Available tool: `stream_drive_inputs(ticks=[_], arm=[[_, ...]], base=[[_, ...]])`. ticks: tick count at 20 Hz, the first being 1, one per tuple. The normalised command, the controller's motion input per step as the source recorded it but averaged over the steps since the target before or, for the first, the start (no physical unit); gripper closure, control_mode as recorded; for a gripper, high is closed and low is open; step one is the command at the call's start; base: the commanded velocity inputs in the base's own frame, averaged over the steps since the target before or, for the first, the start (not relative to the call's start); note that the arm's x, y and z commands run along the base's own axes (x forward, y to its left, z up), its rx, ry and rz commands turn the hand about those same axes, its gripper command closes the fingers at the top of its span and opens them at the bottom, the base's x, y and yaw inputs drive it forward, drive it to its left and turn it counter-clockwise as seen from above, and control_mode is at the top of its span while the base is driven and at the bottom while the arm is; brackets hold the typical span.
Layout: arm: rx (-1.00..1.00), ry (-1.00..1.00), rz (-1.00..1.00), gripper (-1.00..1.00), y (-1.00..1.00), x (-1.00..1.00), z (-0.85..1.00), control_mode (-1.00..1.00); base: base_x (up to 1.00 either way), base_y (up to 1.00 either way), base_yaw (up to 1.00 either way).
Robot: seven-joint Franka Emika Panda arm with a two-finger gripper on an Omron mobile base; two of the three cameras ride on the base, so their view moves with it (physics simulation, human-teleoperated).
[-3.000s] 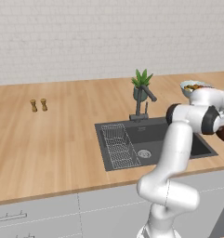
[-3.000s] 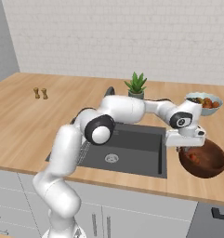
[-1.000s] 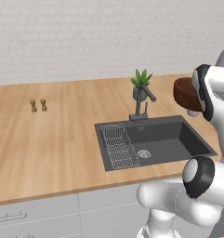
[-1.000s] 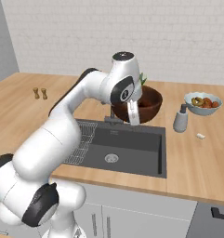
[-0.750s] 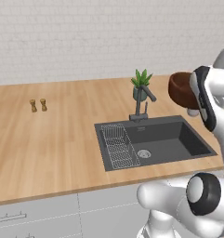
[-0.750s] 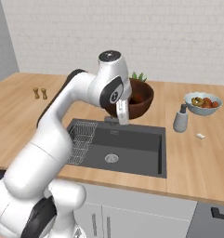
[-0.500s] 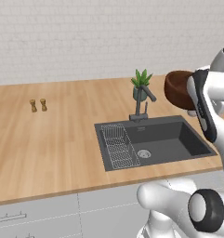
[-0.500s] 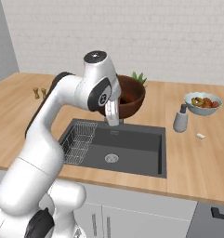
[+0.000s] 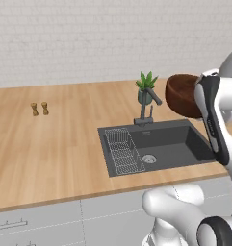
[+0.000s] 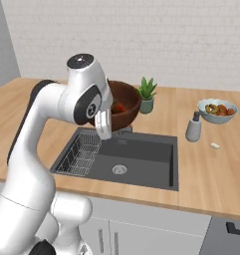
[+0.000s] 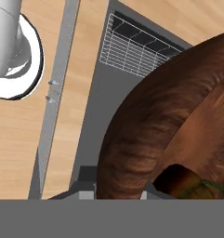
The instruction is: Pick the bell pepper from the sink and place it in the bowl. Then pick the bowl and place it in the microwave. Then close the microwave door and press the start button.
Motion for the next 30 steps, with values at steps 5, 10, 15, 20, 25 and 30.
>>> stream_drive_inputs(ticks=[5, 10, 15, 20, 25, 30], arm=[[0.04, 0.00, 0.04, 1.00, 0.36, -0.44, 0.07, -1.00], [0.02, 0.00, 0.05, 1.00, 0.36, -0.39, 0.06, -1.00], [0.00, 0.00, 0.00, 1.00, 0.00, 0.00, 0.00, 1.00], [0.00, 0.00, 0.00, 1.00, 0.00, 0.00, 0.00, 1.00], [0.00, 0.00, 0.00, 1.00, 0.00, 0.00, 0.00, 1.00], [0.00, 0.00, 0.00, 1.00, 0.00, 0.00, 0.00, 1.00]], base=[[0.00, 0.00, 0.00], [0.00, 0.00, 0.00], [-0.52, 0.08, -0.01], [-1.00, -0.34, -0.18], [-0.78, -0.67, -0.46], [-0.09, -0.34, -0.82]])
